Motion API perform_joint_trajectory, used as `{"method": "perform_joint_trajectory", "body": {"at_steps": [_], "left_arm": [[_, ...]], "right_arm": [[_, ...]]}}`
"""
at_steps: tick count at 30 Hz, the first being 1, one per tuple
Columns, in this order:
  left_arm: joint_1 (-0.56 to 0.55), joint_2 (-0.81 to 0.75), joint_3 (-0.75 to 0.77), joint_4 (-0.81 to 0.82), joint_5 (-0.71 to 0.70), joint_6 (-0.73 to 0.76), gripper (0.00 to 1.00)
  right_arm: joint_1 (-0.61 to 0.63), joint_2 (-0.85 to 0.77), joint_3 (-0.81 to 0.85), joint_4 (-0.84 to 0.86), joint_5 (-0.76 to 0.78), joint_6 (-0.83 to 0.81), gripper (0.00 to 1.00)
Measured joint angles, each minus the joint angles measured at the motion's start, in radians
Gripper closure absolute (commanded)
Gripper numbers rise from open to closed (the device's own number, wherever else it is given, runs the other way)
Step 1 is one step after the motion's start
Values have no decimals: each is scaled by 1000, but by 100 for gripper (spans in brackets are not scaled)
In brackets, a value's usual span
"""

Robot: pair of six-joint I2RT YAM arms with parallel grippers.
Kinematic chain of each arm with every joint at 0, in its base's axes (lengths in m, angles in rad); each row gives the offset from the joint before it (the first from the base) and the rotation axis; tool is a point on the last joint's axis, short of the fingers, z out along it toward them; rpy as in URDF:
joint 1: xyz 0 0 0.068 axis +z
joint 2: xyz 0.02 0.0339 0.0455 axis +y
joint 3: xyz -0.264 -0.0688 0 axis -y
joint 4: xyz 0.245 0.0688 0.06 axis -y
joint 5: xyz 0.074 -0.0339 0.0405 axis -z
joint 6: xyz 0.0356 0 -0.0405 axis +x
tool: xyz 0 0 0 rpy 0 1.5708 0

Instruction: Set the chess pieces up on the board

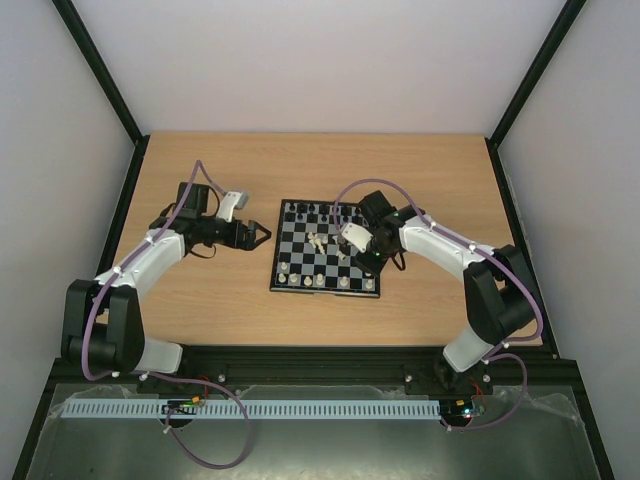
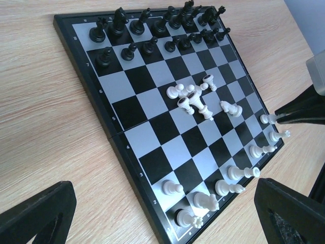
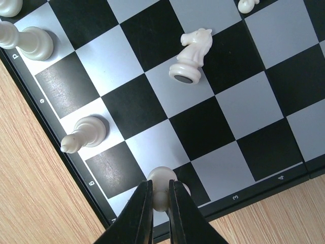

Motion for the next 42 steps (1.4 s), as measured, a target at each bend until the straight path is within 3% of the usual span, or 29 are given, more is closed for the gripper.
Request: {"method": "perform_joint_trajectory", "body": {"at_steps": [23,34,42], "left_arm": [[-52,0,0,-35,-82,29,1],[-47,0,-6,-6,-105,31,1],[6,21,-10,45,-97,-71,1]], "right_arm": [[42,76,0,39,10,3,92],[42,87,0,55,31,21,78],[29,68,96,23,14,40,77]]}}
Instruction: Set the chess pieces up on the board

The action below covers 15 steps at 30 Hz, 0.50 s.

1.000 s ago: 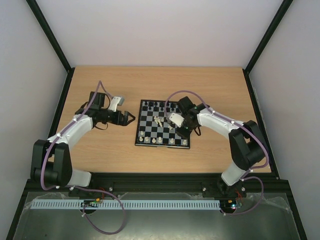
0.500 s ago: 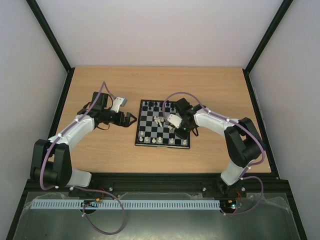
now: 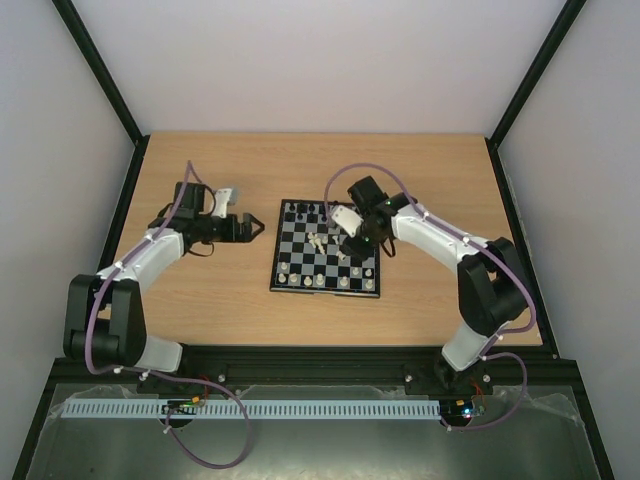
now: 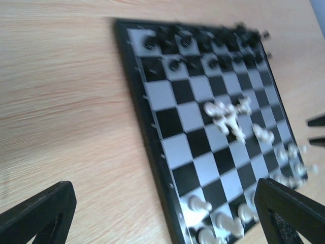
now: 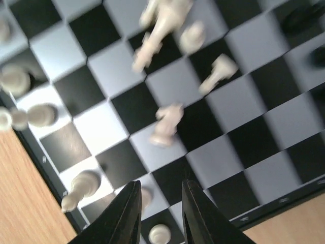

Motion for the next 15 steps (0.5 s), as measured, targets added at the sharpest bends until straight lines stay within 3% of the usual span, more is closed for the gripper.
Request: {"method": "perform_joint_trajectory", "body": {"at_steps": [8,15], "left_arm": [[140,27,-31,106,8,-272,6],[192,-21,-133,156,27,-430,1]], "right_arm": [[-35,62,216,-19,-16,86,77],[-39,189,264,-32,-54,137,67]]}}
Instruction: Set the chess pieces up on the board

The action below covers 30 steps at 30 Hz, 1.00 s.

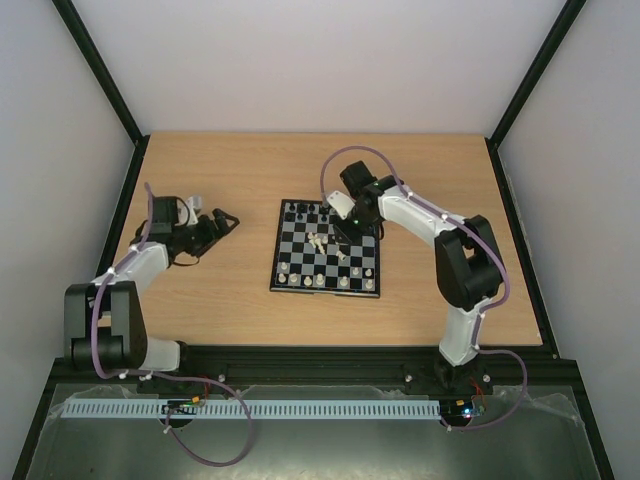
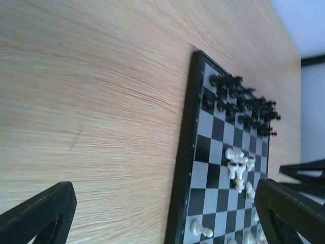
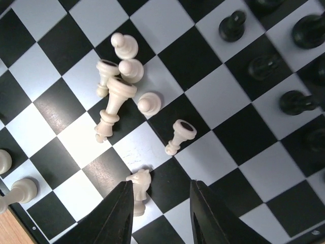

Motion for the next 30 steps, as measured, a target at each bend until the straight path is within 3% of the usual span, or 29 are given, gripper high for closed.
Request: {"method": "perform_joint_trajectory", "body": {"at_steps": [4,12,21,30], "left_arm": [[65,-17,-43,42,34,-84,2],[73,-58,-70,148,165,-124,32],[30,-64,19,-35,82,188,39],[-56,-71,84,-181,-51,432,42]], "right_arm": [[0,34,-1,-16,-13,3,66],[7,51,-14,-23,-24,2,65],[32,77,-50,-43,-23,1,65],[37,90,-54,-45,1,2,74]]}}
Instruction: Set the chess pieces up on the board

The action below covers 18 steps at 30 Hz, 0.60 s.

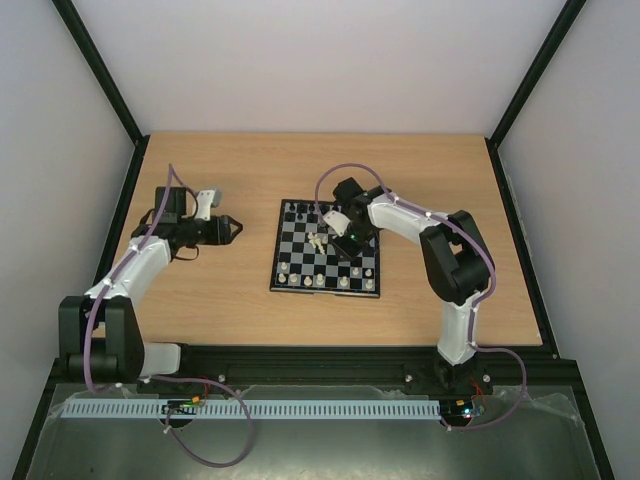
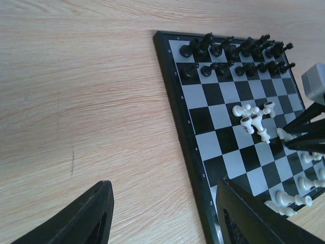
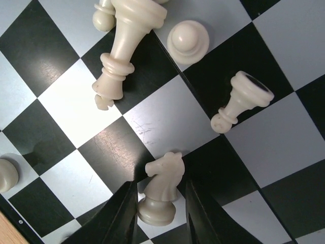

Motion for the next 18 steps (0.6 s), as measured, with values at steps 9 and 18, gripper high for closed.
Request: {"method": "perform_joint_trajectory", "body": {"at_steps": [9,18], "left_arm": [[-56,33,60,-27,-35,79,42],[-80,52,66,-27,-43,97,43]], "right_arm": [[1,-2,-6,3,12,0,72],[8,-23,-35,9,50,-1,81]]}}
